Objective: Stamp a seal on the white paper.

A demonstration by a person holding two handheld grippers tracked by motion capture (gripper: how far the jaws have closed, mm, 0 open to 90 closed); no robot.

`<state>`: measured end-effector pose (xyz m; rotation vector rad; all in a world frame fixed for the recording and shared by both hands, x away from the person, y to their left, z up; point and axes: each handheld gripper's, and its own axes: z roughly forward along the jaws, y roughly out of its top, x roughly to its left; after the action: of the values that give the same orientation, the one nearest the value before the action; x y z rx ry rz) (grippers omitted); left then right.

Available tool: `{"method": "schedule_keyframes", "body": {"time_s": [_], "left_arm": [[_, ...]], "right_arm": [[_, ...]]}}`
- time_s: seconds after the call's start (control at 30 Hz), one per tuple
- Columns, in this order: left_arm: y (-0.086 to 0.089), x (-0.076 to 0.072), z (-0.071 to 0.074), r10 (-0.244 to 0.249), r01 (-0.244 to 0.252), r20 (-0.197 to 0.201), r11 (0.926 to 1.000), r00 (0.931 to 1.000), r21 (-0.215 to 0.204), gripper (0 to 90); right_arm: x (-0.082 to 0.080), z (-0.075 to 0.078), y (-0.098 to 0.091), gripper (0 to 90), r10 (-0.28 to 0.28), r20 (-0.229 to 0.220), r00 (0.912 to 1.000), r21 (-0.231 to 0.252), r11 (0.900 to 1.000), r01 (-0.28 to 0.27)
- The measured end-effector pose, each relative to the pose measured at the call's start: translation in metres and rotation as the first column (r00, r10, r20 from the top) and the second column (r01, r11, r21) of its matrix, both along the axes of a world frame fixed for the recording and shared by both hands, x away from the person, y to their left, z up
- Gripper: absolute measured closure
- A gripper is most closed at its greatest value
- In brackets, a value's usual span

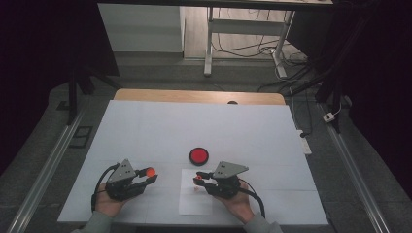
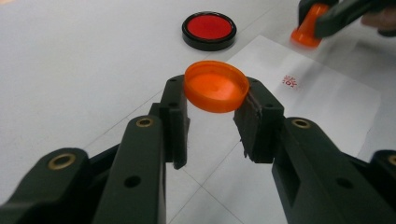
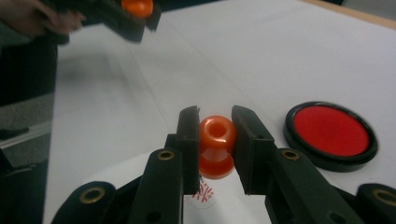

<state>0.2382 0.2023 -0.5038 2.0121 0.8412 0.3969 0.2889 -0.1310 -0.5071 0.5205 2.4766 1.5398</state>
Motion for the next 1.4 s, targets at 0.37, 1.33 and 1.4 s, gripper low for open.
{"method": "schedule_keyframes", "body": {"time_s": [0.37, 1.33, 1.4], "left_arm": [[-0.001, 0.0, -0.001, -0.002, 0.002, 0.0, 1.0, 1.0, 0.003, 64.7], [-0.002, 0.0, -0.001, -0.006, 0.006, 0.002, 0.9999, 1.0, 0.01, 64.7], [-0.002, 0.0, -0.001, -0.007, 0.007, 0.002, 0.9999, 1.0, 0.01, 64.7]], "right_arm": [[0.003, 0.015, -0.014, 73.4, -0.019, -0.03, 0.9994, 0.055, 0.9983, 0.02], [0.005, 0.047, -0.04, 73.4, -0.087, 0.011, 0.9962, 0.155, 0.9843, 0.084], [0.005, 0.048, -0.04, 73.4, -0.087, 0.011, 0.9961, 0.157, 0.984, 0.084]]}}
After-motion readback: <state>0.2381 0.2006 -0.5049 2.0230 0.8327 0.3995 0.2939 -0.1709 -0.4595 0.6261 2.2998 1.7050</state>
